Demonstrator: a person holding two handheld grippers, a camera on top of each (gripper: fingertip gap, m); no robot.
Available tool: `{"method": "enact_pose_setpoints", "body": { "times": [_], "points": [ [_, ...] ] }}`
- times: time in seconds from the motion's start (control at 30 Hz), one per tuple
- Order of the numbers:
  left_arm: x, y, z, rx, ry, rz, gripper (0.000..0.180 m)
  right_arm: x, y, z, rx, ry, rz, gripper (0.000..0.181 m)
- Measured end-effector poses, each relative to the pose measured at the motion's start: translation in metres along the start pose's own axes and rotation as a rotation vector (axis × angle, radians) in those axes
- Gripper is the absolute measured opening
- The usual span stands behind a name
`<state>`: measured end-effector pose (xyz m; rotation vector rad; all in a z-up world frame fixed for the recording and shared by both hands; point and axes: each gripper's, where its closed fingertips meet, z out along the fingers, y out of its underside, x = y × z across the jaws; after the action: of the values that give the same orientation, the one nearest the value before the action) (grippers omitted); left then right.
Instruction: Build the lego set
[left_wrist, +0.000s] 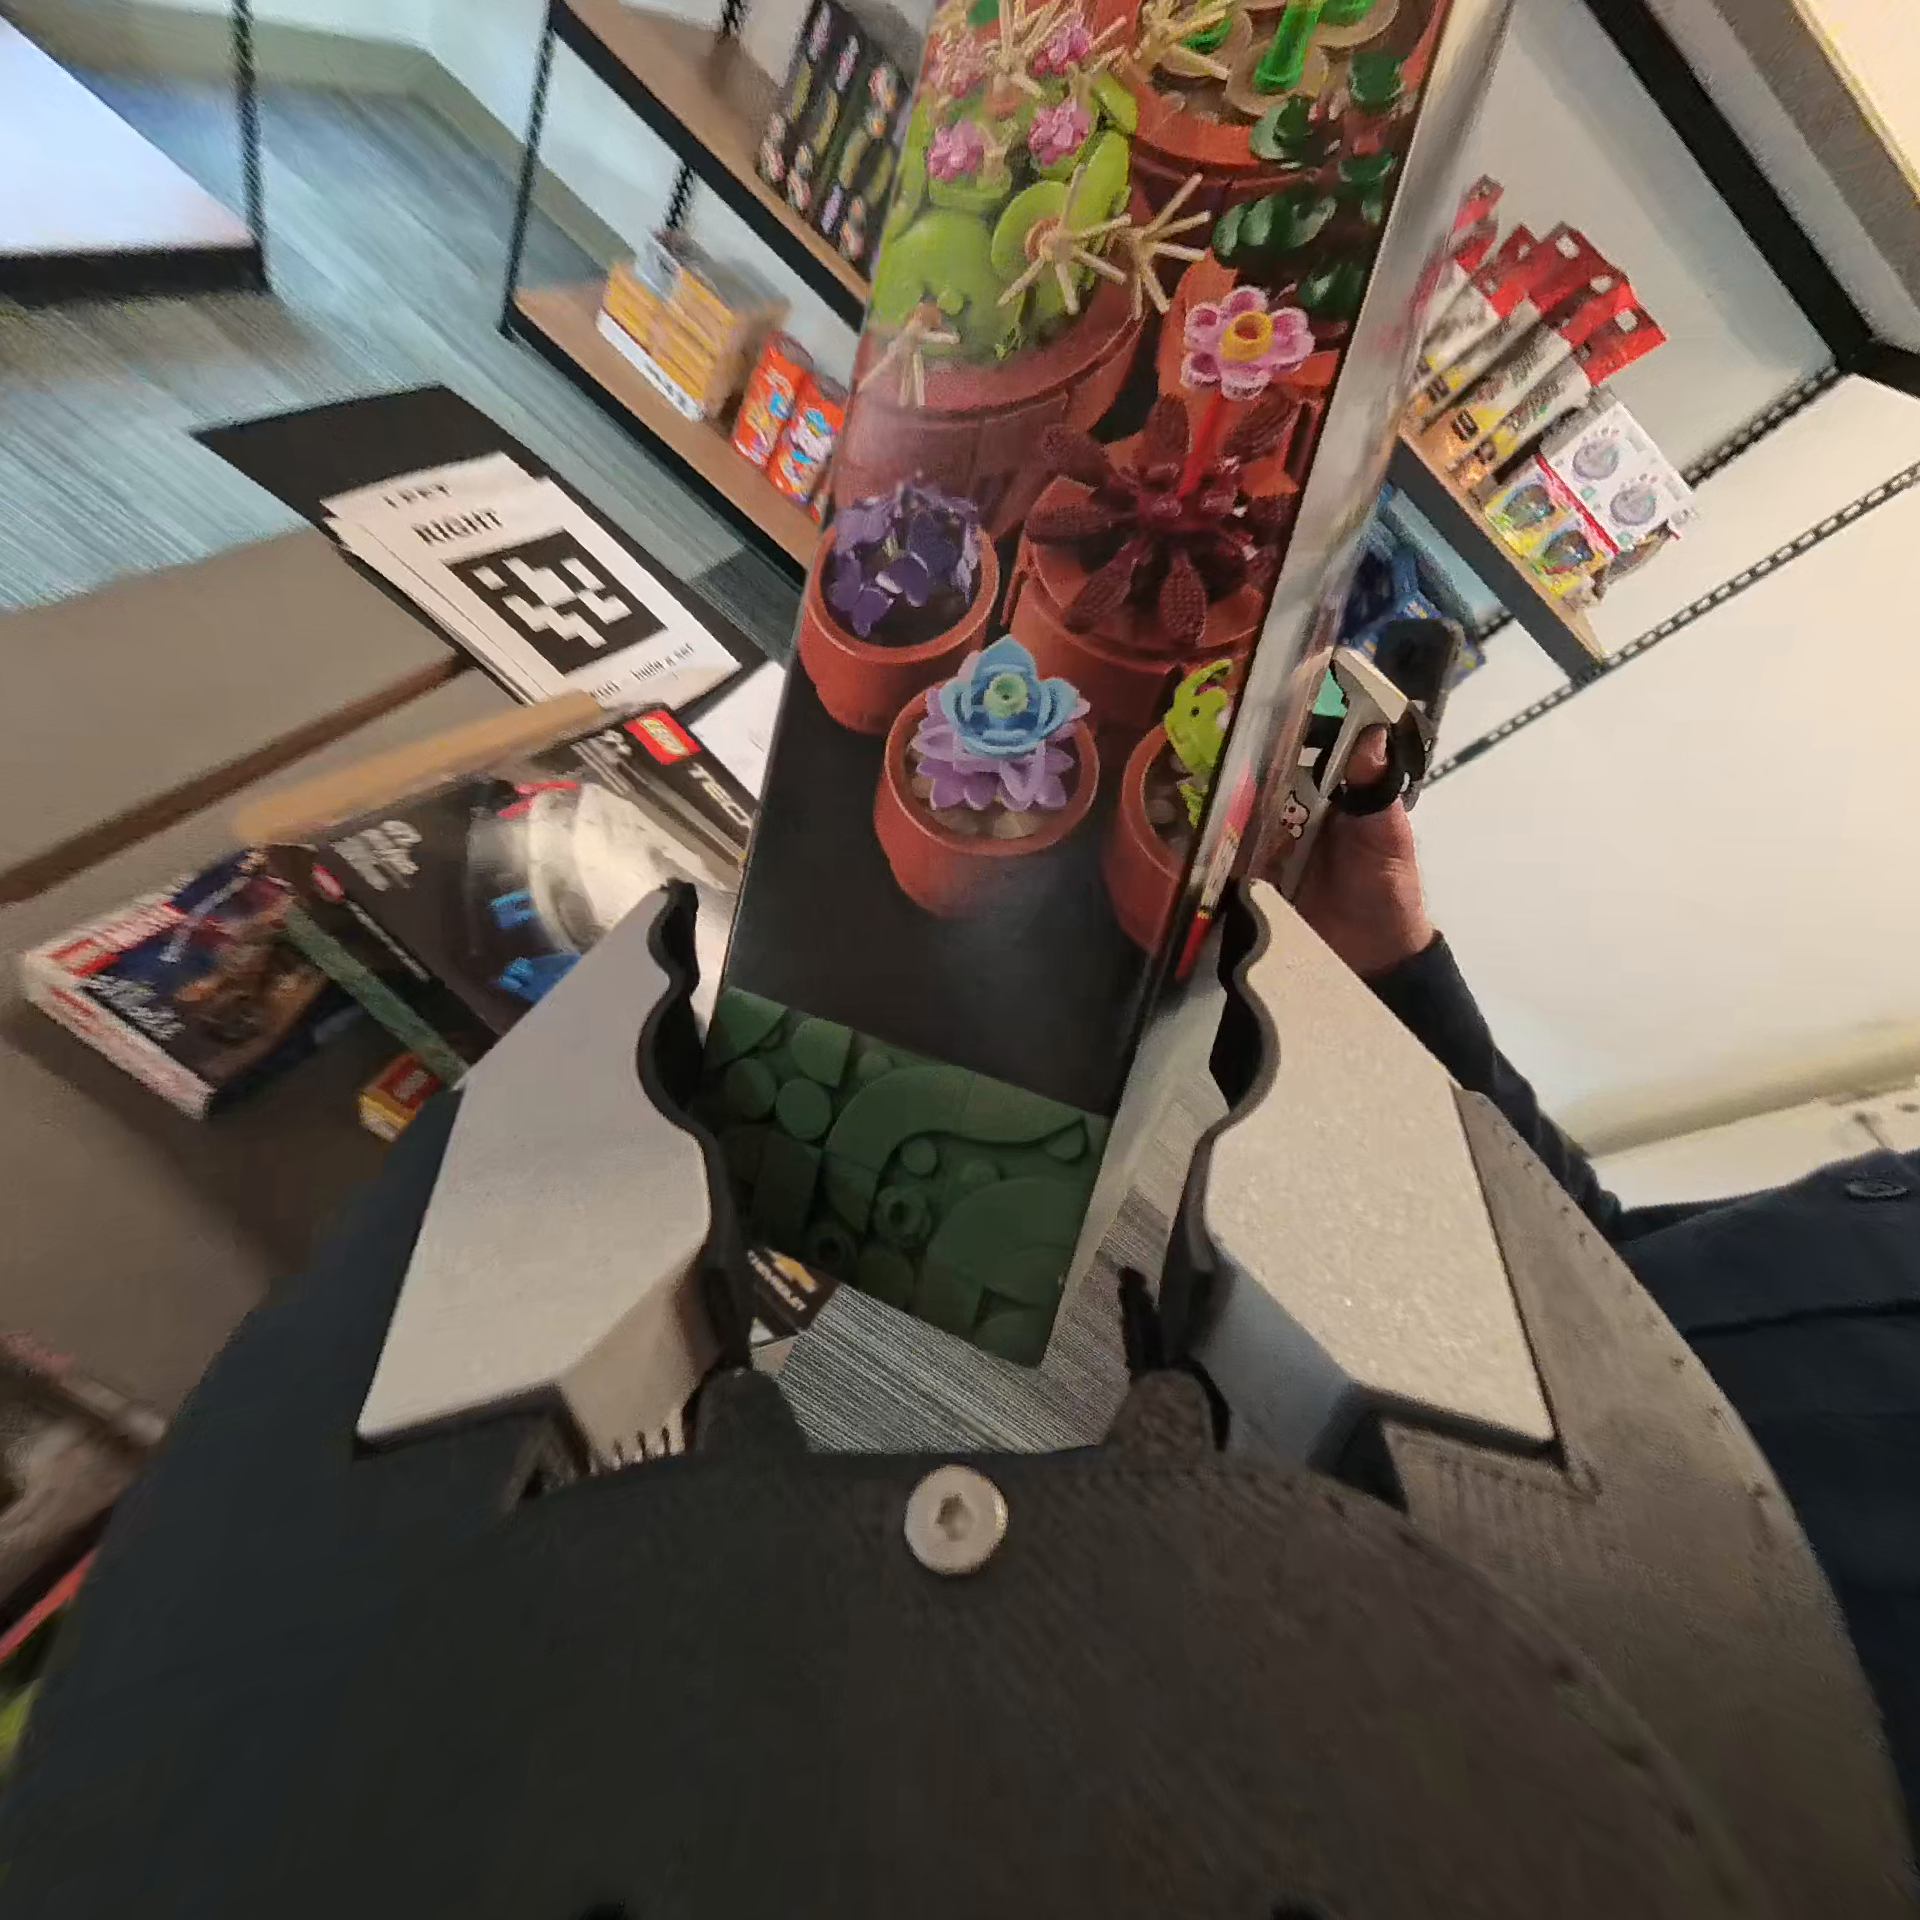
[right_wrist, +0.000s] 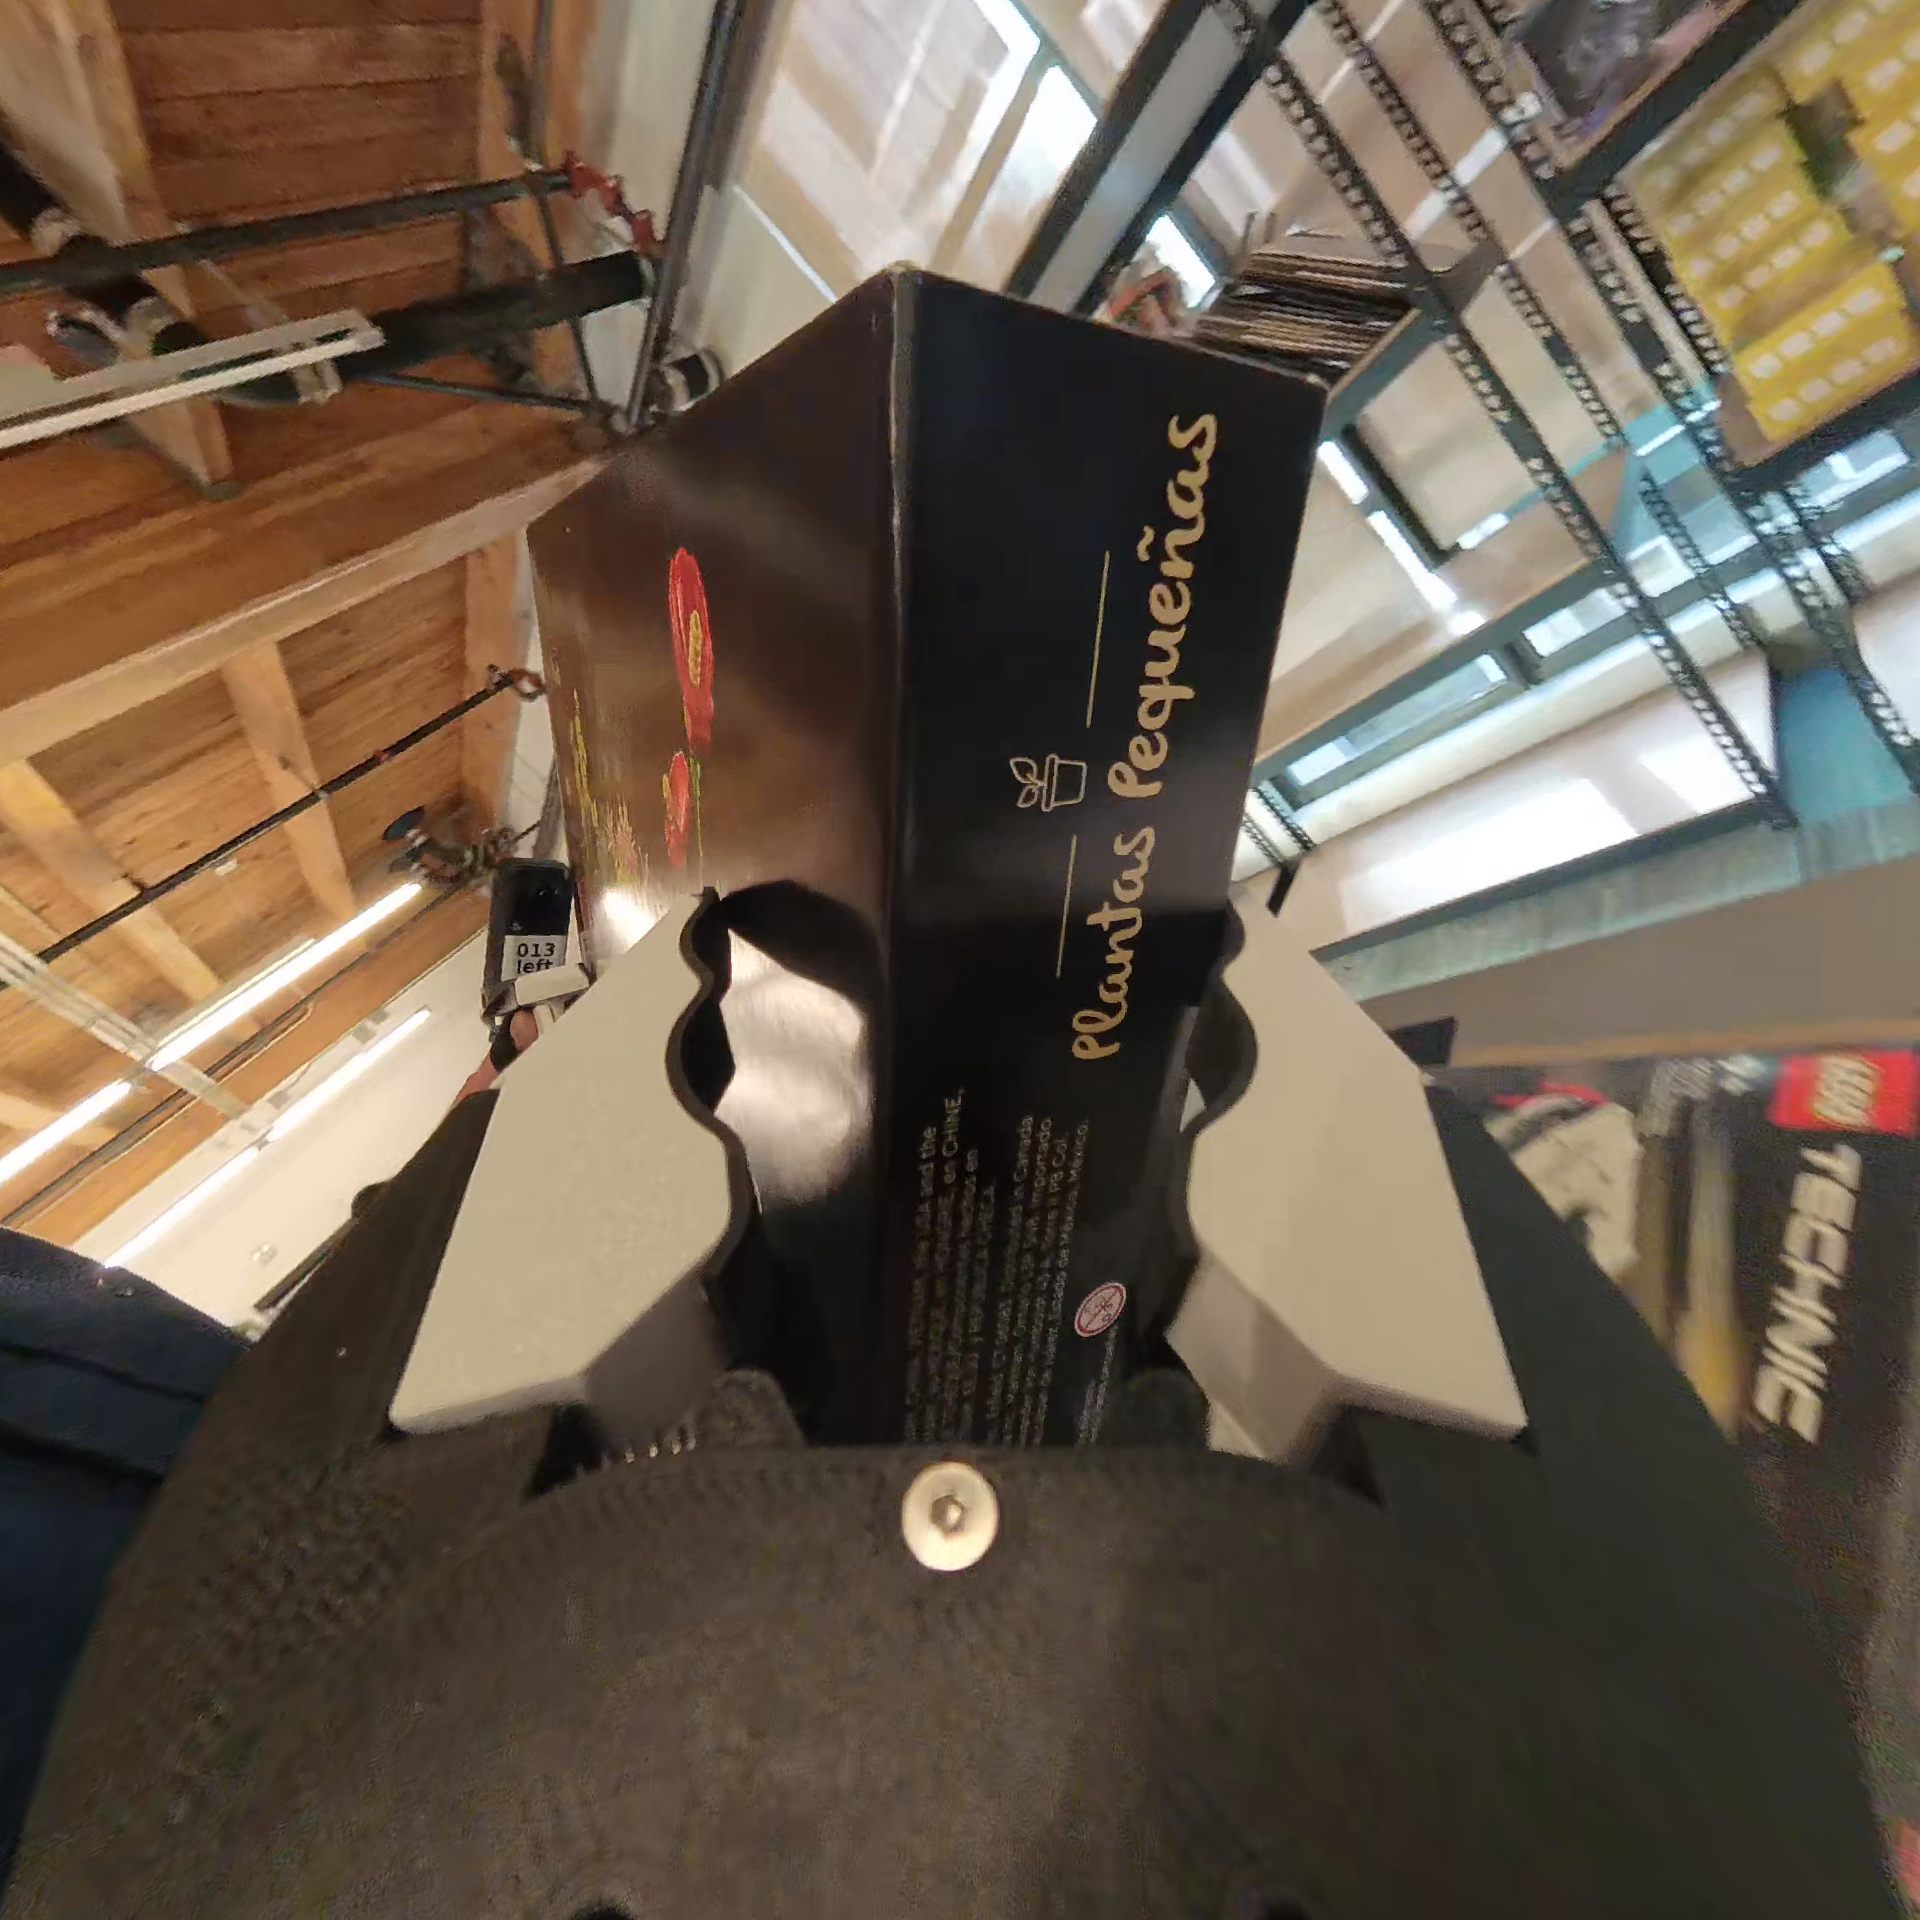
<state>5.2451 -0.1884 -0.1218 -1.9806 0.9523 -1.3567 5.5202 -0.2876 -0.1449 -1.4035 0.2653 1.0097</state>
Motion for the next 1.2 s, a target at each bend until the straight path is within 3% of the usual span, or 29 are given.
{"method": "enact_pose_setpoints", "body": {
  "times": [0.37,0.67,0.97,1.2],
  "points": [
    [-0.055,-0.019,-0.183,0.199,-0.221,-0.062,0.103,-0.082,0.066,0.182,-0.223,-0.194,-0.004,0.090],
    [-0.114,0.027,-0.303,0.238,-0.361,-0.230,0.105,-0.116,0.180,0.297,-0.513,-0.195,0.033,0.103],
    [-0.164,0.064,-0.336,0.261,-0.230,-0.427,0.092,-0.113,0.236,0.360,-0.737,-0.140,0.047,0.104],
    [-0.216,0.111,-0.321,0.226,-0.179,-0.595,0.106,-0.087,0.280,0.361,-0.844,-0.070,0.130,0.120]
  ]
}}
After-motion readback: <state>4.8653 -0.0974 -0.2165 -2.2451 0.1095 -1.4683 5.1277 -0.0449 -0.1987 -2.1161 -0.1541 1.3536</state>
